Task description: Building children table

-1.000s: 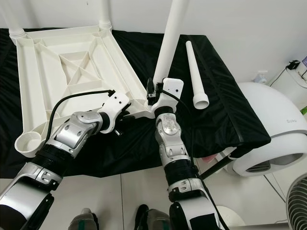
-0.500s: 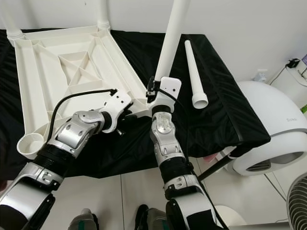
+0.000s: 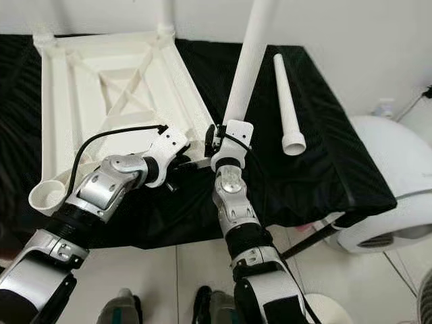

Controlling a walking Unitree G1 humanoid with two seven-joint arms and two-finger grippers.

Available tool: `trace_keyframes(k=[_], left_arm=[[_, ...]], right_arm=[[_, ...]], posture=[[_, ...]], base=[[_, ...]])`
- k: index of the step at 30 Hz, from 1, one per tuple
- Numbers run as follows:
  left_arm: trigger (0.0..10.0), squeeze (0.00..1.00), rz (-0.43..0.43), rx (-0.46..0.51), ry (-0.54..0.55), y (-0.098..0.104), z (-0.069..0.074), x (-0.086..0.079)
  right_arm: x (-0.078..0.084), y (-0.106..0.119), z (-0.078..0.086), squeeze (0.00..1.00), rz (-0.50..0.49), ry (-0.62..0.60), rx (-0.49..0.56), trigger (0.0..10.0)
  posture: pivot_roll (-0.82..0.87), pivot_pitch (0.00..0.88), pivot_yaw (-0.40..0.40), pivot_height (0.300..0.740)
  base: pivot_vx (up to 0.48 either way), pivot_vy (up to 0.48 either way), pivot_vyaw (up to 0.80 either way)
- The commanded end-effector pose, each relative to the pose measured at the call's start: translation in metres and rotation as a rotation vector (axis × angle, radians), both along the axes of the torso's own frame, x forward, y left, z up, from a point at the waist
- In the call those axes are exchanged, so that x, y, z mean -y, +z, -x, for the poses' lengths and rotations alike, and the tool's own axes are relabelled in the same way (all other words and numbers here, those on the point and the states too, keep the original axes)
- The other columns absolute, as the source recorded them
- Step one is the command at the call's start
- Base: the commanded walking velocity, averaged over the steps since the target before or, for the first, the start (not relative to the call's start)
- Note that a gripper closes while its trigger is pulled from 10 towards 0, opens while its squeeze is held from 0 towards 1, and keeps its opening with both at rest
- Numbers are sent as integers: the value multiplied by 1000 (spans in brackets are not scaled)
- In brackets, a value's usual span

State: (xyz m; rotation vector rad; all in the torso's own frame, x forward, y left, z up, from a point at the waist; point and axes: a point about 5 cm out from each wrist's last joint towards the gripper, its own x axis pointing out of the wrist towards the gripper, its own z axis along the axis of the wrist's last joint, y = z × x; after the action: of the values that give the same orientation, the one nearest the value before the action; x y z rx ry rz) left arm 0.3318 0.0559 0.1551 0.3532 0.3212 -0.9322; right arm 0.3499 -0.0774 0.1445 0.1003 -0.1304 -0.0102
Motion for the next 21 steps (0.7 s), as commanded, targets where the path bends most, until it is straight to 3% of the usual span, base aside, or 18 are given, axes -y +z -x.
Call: trace_keyframes(k=[1,3,4,12,13,18,19,20,21], left_arm=[[10000,0,9,29,-41,8,1,7],[10000,0,10,30,-40,8,0,7],[10000,0,10,31,-39,9,0,6],[10000,20,16,27,-12,10,-3,2],[10000,1000,24,22,-9,11,-3,0],[10000,1000,18,28,4,12,-5,-2],[10000,882,12,34,13,13,-6,-5],[10000,882,12,34,13,13,-6,-5],[10000,0,10,36,17,13,-7,-6]], right_arm=[[-1,1,3,1000,-2,34,23,10000],[0,1,3,973,8,57,39,10000],[1,2,5,0,17,83,56,10000],[10,9,9,0,1,195,118,10000],[14,9,10,0,8,201,125,10000],[21,10,11,0,21,227,137,10000],[27,11,13,0,32,249,143,10000],[27,11,13,0,32,249,143,10000],[30,12,13,0,31,259,147,10000]], posture=[[49,76,-99,740],[50,75,-98,740],[48,75,-97,740],[45,69,-91,740],[45,68,-89,740],[45,67,-88,740],[46,64,-87,740],[46,64,-87,740],[46,61,-87,740]], base=[[0,0,0],[0,0,0],[0,0,0],[0,0,0],[0,0,0],[0,0,0],[0,0,0],[0,0,0],[0,0,0]])
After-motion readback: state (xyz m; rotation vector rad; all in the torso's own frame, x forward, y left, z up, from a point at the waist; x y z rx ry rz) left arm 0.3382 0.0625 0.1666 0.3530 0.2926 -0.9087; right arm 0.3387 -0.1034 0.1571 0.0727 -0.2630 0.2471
